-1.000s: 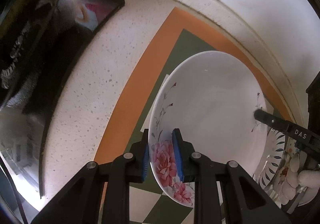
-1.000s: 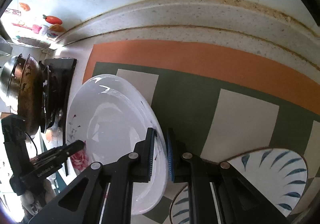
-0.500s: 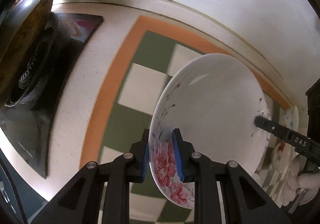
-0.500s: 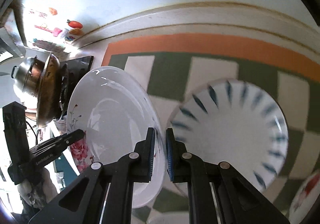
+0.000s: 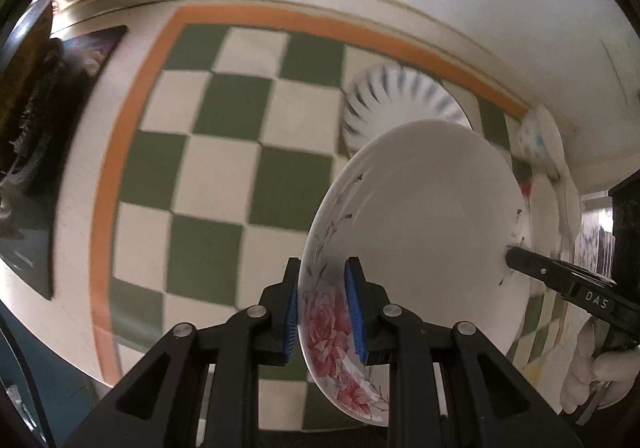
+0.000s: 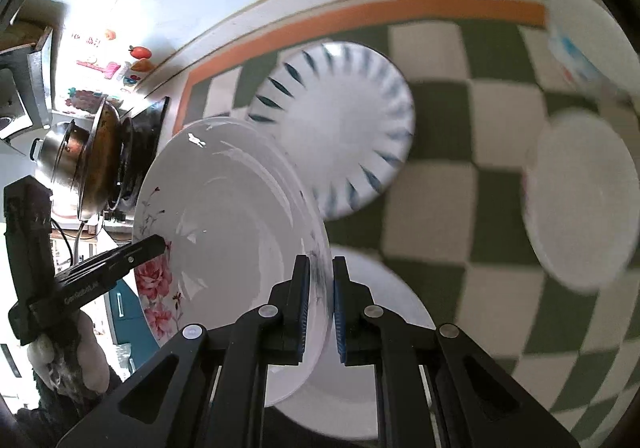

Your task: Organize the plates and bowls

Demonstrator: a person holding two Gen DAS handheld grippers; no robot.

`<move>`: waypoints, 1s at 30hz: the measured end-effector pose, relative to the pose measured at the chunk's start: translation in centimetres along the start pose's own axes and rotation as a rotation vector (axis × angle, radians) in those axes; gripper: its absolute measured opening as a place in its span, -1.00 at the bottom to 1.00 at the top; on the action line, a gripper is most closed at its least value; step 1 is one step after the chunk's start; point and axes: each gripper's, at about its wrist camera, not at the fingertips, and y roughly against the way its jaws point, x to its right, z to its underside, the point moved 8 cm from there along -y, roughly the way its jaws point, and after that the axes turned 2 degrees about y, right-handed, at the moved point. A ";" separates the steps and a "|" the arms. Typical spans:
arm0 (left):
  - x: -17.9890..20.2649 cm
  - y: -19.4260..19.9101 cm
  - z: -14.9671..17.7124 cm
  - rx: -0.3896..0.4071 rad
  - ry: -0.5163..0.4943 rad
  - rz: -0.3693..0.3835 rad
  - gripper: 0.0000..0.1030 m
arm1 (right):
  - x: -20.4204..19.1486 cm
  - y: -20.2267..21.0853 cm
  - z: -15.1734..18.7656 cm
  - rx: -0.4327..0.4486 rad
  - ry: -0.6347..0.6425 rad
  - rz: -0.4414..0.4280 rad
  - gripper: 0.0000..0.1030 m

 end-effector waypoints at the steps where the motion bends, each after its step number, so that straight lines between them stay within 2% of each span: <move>1: 0.4 -0.4 0.6 -0.009 -0.003 -0.001 -0.63 | 0.5 0.2 1.0 -0.004 -0.007 0.005 -0.75; 7: 2.6 -3.0 3.7 -0.069 -0.042 -0.020 -0.62 | 4.0 0.1 5.7 -0.032 -0.029 0.035 -0.75; 12: 3.3 -4.9 5.1 -0.108 -0.059 -0.036 -0.62 | 5.9 -1.2 7.9 -0.059 -0.056 0.037 -0.75; 21: 3.8 -6.7 5.7 -0.124 -0.073 -0.071 -0.58 | 7.0 -2.7 9.7 -0.096 -0.056 0.044 -0.75; 30: 3.9 -7.5 5.5 -0.120 -0.095 -0.123 -0.55 | 6.4 -3.7 9.8 -0.125 -0.052 0.058 -0.75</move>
